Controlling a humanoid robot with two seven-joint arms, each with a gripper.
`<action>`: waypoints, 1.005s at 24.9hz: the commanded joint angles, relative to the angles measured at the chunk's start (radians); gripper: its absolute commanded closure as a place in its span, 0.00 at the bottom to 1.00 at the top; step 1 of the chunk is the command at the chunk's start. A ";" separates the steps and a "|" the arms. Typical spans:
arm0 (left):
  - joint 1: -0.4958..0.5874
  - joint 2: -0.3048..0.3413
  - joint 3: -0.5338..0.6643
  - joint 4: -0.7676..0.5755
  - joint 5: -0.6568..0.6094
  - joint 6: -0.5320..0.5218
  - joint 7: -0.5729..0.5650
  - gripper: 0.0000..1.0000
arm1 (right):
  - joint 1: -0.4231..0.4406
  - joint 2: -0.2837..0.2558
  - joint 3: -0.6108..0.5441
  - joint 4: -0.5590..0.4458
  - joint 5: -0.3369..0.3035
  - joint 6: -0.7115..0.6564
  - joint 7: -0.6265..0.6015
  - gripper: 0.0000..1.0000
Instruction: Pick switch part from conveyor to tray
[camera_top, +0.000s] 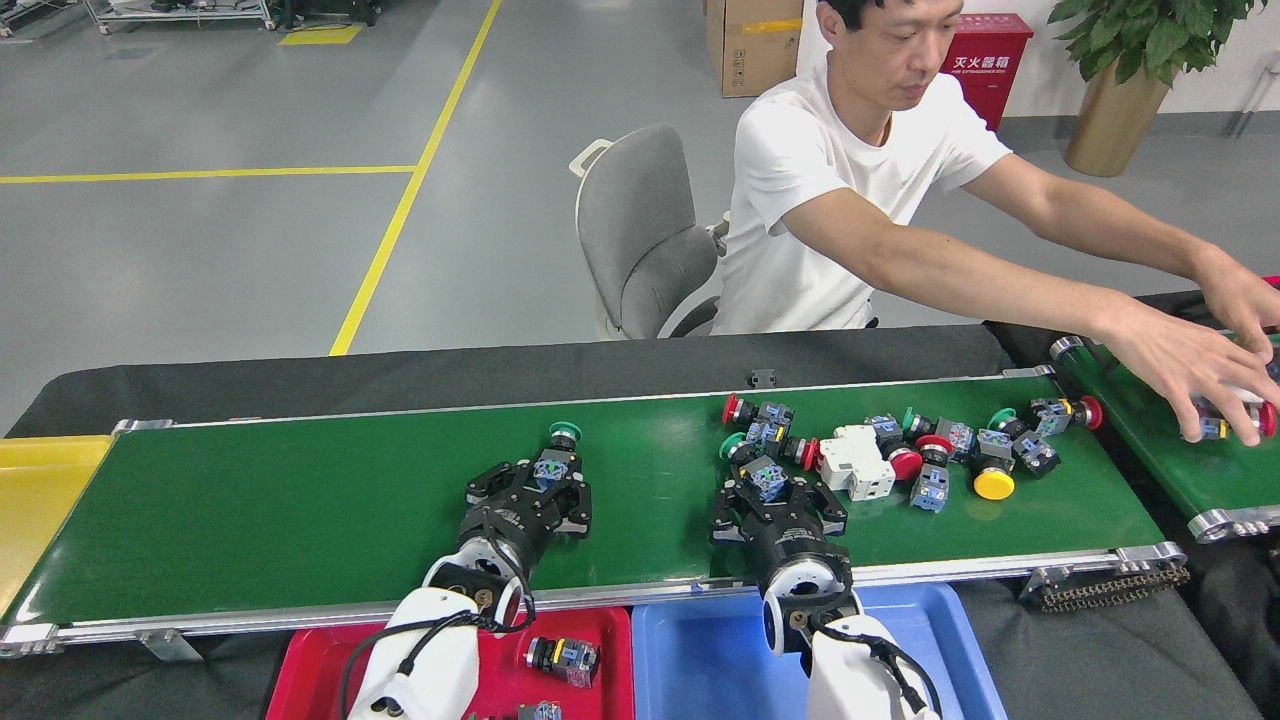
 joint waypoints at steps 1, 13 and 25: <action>0.089 0.046 0.040 -0.177 0.005 -0.102 -0.002 0.91 | 0.015 -0.019 -0.001 -0.086 -0.014 -0.050 0.031 0.86; 0.626 0.106 0.500 -0.636 0.180 -0.680 0.001 0.00 | 0.396 -0.065 0.002 -0.549 -0.015 -0.541 0.103 0.77; 0.638 0.028 0.894 -0.501 0.123 -0.465 0.194 0.02 | 0.403 0.010 0.071 -0.554 -0.023 -0.568 0.111 0.03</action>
